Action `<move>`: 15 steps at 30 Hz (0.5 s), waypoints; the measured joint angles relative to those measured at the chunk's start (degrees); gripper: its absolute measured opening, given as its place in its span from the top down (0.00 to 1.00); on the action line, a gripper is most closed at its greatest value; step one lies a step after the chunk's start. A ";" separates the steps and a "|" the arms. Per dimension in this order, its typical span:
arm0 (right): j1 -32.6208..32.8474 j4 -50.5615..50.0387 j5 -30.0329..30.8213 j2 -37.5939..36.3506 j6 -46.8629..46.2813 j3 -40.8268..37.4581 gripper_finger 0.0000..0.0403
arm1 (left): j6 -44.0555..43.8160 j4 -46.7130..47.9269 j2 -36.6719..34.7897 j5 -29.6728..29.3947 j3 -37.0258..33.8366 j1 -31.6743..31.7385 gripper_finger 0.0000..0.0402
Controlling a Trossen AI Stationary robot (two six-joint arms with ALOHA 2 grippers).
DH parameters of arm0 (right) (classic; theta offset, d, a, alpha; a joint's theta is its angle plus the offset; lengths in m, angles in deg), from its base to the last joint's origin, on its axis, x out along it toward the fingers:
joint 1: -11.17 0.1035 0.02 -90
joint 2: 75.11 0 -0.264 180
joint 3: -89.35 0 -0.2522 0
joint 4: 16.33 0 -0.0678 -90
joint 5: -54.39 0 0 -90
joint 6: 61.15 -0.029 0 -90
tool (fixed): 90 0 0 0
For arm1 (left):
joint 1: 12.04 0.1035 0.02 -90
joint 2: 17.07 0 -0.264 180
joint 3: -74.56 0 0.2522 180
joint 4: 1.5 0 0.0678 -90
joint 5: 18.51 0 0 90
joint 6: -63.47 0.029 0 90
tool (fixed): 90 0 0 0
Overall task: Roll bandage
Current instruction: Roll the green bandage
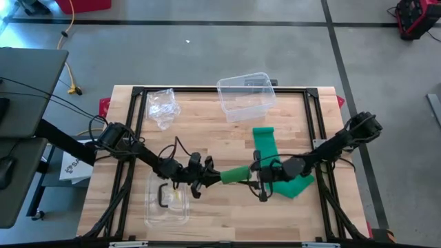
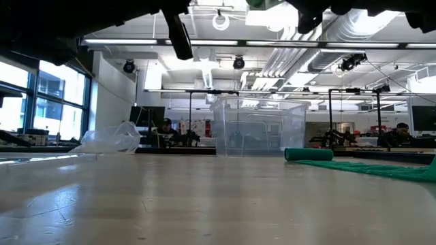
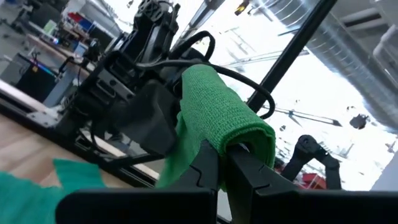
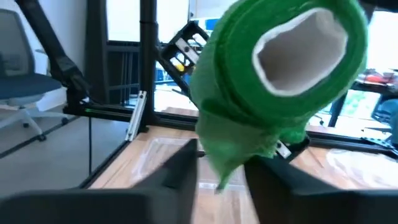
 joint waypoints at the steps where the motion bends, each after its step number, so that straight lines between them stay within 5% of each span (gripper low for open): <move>1: 0.28 -0.09 1.04 0.00 -0.39 0.00 0.79 | 0.94 0.01 0.00 -0.06 0.00 -0.13 0.99; 4: 1.84 -0.82 5.28 0.00 -1.02 0.00 0.96 | 3.77 -0.04 -0.07 -1.64 0.00 -0.77 0.99; 11: 7.16 -6.76 14.87 2.19 -11.58 -0.10 0.99 | 10.52 1.55 -0.22 -14.15 -0.07 -3.84 0.99; 15: 10.51 -6.85 19.85 7.54 -19.71 0.51 1.00 | 6.44 13.20 -0.24 -20.78 -0.11 -5.05 0.99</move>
